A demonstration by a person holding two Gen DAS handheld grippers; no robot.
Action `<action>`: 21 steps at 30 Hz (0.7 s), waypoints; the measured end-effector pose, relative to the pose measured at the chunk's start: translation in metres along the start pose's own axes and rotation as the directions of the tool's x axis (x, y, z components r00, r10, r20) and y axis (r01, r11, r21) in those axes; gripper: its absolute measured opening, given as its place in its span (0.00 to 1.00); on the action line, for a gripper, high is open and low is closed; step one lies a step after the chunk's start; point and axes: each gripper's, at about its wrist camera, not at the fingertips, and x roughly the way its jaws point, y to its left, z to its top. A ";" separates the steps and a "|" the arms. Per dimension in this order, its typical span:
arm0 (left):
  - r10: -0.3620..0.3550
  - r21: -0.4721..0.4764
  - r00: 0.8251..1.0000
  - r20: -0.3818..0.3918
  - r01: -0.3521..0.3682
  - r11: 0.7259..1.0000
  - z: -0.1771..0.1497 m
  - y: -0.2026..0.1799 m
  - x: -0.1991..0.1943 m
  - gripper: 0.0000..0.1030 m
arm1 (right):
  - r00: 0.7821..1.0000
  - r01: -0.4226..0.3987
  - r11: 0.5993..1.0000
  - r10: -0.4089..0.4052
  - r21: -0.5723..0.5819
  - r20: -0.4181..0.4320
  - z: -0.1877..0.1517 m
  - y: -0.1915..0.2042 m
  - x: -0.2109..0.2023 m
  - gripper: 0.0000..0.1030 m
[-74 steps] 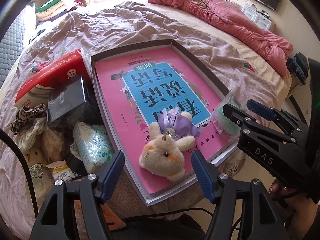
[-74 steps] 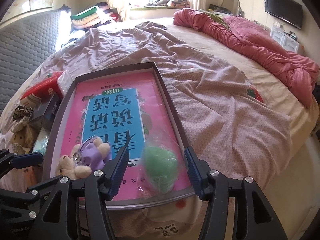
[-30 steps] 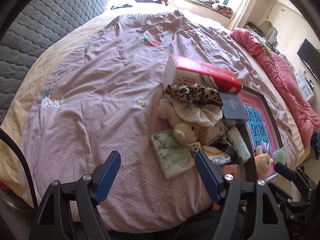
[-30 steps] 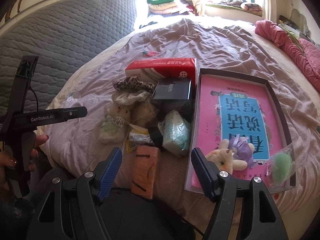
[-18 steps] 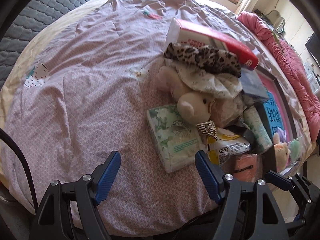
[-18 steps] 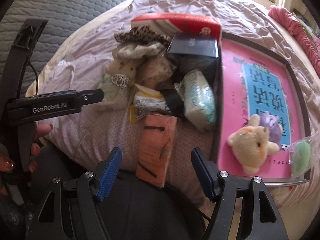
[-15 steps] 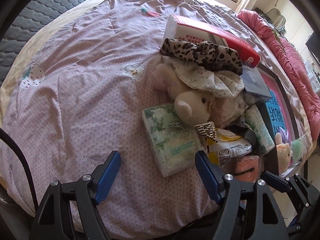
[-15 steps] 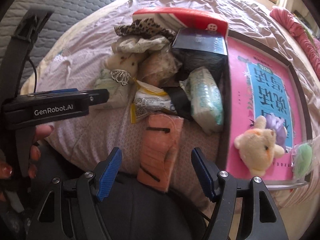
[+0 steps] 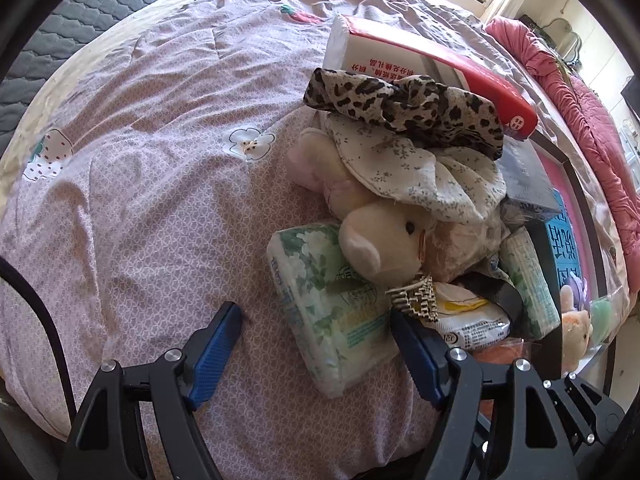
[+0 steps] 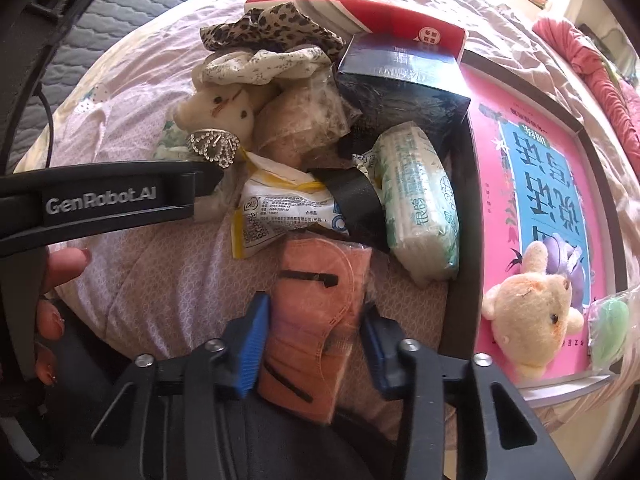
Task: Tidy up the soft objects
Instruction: 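Grasp the tissue pack with the left tool while the right tool grasps the pink mask bag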
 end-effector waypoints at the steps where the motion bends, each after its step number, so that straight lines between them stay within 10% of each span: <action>1: 0.005 -0.001 1.000 -0.002 -0.005 1.000 0.001 -0.001 0.002 0.76 | 1.000 -0.007 1.000 0.007 -0.003 0.004 0.000 0.000 0.000 0.39; 9: 0.027 -0.001 1.000 -0.010 -0.027 1.000 0.004 -0.005 0.014 0.74 | 0.994 -0.076 0.997 0.075 0.012 0.075 0.000 -0.011 -0.018 0.35; 14: -0.002 0.038 1.000 -0.007 0.003 0.999 0.000 -0.007 0.011 0.45 | 0.988 -0.117 0.992 0.113 0.037 0.104 -0.001 -0.019 -0.029 0.33; 21: -0.089 0.045 0.996 0.001 0.088 0.995 -0.011 0.001 -0.002 0.29 | 0.985 -0.141 0.988 0.133 0.071 0.108 0.000 -0.036 -0.033 0.32</action>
